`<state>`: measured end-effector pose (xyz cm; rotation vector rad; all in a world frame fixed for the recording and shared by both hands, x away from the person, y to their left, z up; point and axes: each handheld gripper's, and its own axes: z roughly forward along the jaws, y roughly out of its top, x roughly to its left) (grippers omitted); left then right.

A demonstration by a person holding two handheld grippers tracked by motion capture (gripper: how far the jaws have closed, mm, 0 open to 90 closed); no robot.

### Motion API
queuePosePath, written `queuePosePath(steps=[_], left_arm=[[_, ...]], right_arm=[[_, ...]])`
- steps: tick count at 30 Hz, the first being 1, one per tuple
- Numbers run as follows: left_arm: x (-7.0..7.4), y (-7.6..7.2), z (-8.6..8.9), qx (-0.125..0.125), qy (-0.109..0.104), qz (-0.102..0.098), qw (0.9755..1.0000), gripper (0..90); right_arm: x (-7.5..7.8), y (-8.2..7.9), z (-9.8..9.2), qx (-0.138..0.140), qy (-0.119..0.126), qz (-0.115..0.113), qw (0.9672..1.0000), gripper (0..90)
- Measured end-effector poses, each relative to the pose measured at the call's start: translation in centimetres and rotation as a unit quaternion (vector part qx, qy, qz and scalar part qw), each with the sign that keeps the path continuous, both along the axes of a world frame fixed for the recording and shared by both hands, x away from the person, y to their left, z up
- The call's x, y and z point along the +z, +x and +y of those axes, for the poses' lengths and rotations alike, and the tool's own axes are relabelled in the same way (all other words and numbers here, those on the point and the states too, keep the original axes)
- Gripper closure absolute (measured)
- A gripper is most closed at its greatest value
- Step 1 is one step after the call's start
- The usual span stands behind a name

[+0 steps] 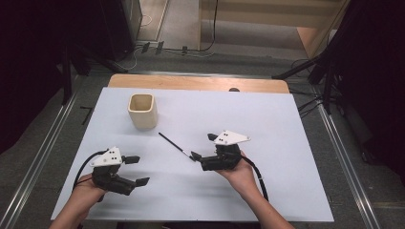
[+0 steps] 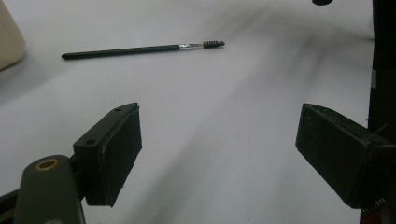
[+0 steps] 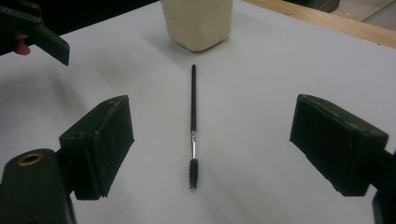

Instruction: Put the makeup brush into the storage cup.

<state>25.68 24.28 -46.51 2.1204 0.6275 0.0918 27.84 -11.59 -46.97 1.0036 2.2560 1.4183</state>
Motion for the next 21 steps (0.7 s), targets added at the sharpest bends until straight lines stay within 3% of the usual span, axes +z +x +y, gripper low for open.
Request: queuePosePath(steps=[21], left_arm=[[0.0, 0.0, 0.0, -0.001, -0.001, -0.001, 1.0000, 14.7]], right_arm=[[-0.3, 1.7, 2.9, 0.000, 0.016, -0.007, 0.9998, 14.4]])
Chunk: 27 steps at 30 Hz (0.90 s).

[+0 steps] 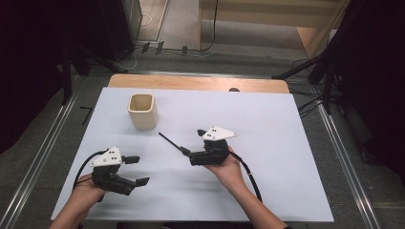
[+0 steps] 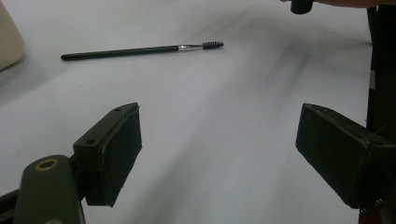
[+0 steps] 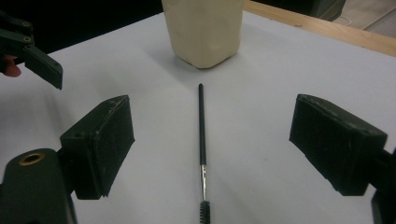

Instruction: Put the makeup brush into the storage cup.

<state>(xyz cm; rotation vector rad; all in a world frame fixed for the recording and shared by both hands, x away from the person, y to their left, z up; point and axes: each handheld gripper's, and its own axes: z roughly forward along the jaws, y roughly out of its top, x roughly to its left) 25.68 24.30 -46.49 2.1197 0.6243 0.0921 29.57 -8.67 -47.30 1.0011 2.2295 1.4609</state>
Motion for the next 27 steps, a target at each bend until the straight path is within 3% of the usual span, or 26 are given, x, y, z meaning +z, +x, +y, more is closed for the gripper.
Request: queuePosePath(steps=[7, 9, 12, 13, 18, 19, 20, 21, 23, 27], left_arm=[[0.0, 0.0, 0.1, 0.000, -0.003, -0.001, 1.0000, 14.7], [0.0, 0.0, 0.1, 0.003, -0.005, 0.000, 1.0000, 14.7], [0.0, 0.1, 0.2, 0.002, -0.004, 0.000, 1.0000, 14.7], [0.0, 0.1, 0.2, 0.003, -0.002, 0.001, 1.0000, 14.7], [0.0, 0.2, 0.2, 0.003, -0.006, 0.000, 1.0000, 14.7], [0.0, 0.2, 0.2, 0.002, -0.005, 0.000, 1.0000, 14.7], [0.0, 0.2, 0.2, 0.002, -0.005, 0.000, 1.0000, 14.7], [0.0, 0.2, 0.1, 0.002, -0.004, 0.001, 1.0000, 14.7], [0.0, 0.2, 0.1, 0.002, -0.004, 0.000, 1.0000, 14.7], [0.0, 0.3, 0.0, 0.001, -0.004, 0.000, 1.0000, 14.7]], right_arm=[[0.3, 1.0, 0.8, -0.007, 0.000, 0.009, 0.9999, 14.7], [0.5, 1.6, 1.3, -0.004, -0.016, 0.012, 0.9998, 14.7], [0.7, 1.9, 1.5, -0.004, -0.019, 0.016, 0.9997, 14.8], [0.9, 2.3, 1.6, 0.001, -0.022, 0.036, 0.9991, 14.7], [1.4, 2.9, 1.7, 0.013, -0.035, 0.062, 0.9974, 15.4], [1.6, 3.1, 2.0, 0.030, -0.066, 0.079, 0.9942, 15.1], [1.6, 3.1, 2.0, 0.030, -0.066, 0.079, 0.9942, 15.1], [1.6, 3.3, 2.4, 0.038, -0.096, 0.096, 0.9900, 14.3], [1.6, 3.4, 2.7, 0.046, -0.125, 0.097, 0.9863, 14.3], [1.7, 3.6, 3.1, 0.055, -0.140, 0.110, 0.9826, 14.3]])
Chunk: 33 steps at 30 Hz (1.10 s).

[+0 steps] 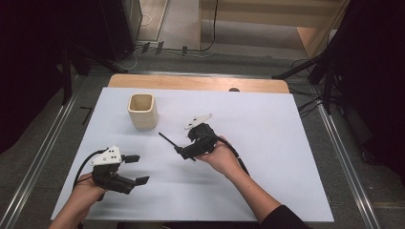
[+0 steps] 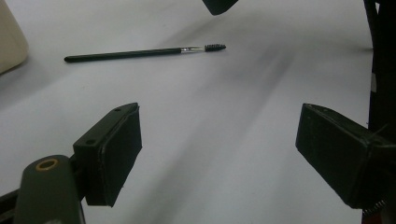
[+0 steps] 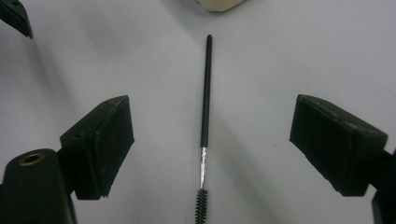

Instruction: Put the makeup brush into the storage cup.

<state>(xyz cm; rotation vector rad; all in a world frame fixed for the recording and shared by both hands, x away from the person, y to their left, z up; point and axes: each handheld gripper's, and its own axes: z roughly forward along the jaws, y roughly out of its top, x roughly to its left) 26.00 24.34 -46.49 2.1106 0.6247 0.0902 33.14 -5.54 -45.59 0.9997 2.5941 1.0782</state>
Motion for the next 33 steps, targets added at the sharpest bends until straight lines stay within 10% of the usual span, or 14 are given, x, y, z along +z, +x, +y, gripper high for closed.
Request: queuePosePath(steps=[33], left_arm=[[0.0, 0.2, -0.1, -0.004, 0.004, 0.001, 1.0000, 14.7]], right_arm=[[0.4, 3.1, 4.3, 0.063, -0.154, 0.096, 0.9813, 18.4]])
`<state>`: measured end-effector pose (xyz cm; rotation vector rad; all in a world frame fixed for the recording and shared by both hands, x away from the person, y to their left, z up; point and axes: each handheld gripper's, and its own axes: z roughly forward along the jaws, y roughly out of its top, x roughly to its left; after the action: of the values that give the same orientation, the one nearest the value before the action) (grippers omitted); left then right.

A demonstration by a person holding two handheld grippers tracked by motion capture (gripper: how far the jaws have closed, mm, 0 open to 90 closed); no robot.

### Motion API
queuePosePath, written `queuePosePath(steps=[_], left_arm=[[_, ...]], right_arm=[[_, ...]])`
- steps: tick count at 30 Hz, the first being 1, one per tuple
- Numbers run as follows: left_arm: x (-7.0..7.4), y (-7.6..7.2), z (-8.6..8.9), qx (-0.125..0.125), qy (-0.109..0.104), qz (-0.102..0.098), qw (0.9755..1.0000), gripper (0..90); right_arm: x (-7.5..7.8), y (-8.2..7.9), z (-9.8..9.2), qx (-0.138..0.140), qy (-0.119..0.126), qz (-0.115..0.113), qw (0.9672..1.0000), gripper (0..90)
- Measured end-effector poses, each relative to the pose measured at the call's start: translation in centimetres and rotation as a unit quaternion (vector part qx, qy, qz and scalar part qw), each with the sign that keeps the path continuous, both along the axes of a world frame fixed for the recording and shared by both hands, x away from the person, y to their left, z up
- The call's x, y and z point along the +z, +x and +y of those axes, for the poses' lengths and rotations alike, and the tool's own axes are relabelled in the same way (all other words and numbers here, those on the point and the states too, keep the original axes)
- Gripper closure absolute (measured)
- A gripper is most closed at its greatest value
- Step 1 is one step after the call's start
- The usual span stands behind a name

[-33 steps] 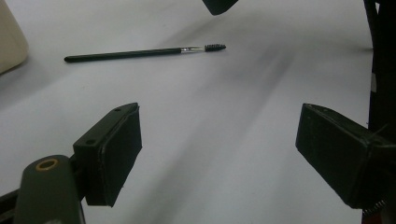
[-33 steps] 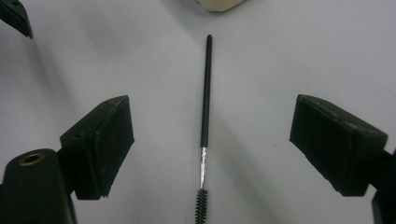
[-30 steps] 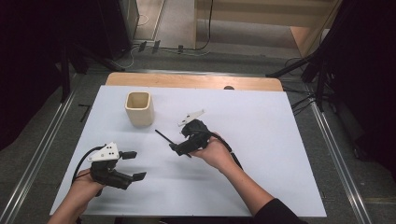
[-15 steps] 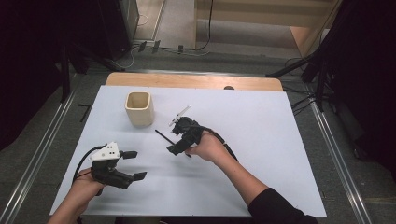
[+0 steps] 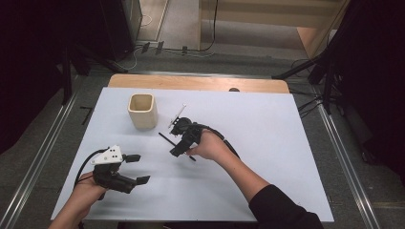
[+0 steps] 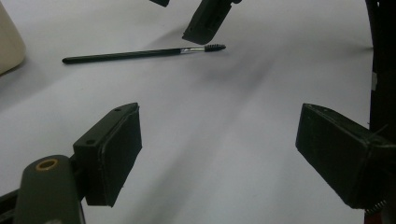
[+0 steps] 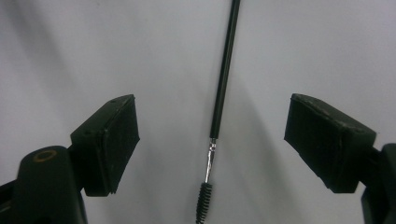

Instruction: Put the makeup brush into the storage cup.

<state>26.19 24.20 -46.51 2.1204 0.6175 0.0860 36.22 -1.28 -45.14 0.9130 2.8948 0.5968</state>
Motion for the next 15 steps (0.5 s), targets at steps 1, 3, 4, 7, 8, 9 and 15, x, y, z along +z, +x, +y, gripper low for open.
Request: queuePosePath(steps=[1, 3, 4, 7, 8, 9, 15], left_arm=[[0.00, 0.00, 0.00, 0.000, 0.000, 0.000, 1.0000, 14.7], [0.02, 0.00, 0.01, -0.001, 0.001, 0.001, 1.0000, 14.7], [0.02, 0.01, 0.02, -0.001, 0.001, 0.001, 1.0000, 14.7], [0.02, 0.01, 0.03, -0.001, 0.001, 0.000, 1.0000, 14.7], [0.02, 0.01, 0.02, -0.001, 0.001, 0.000, 1.0000, 14.8], [0.02, 0.00, 0.01, 0.000, 0.001, 0.000, 1.0000, 14.7], [0.02, 0.00, -0.02, -0.001, 0.002, 0.001, 1.0000, 14.7]], right_arm=[[-0.14, 0.13, 0.11, 0.007, -0.011, -0.003, 0.9999, 18.5], [-0.23, 0.25, 0.28, 0.007, -0.015, 0.001, 0.9999, 21.4], [-0.28, 0.32, 0.36, 0.009, -0.015, 0.003, 0.9998, 21.5], [-0.42, 0.52, 0.58, 0.007, -0.026, 0.010, 0.9996, 24.9], [-0.48, 0.58, 0.62, 0.011, -0.029, 0.013, 0.9994, 28.1], [-0.53, 0.65, 0.67, 0.014, -0.032, 0.015, 0.9993, 29.4], [-0.84, 0.74, 0.96, 0.013, -0.056, 0.026, 0.9980, 33.3]])
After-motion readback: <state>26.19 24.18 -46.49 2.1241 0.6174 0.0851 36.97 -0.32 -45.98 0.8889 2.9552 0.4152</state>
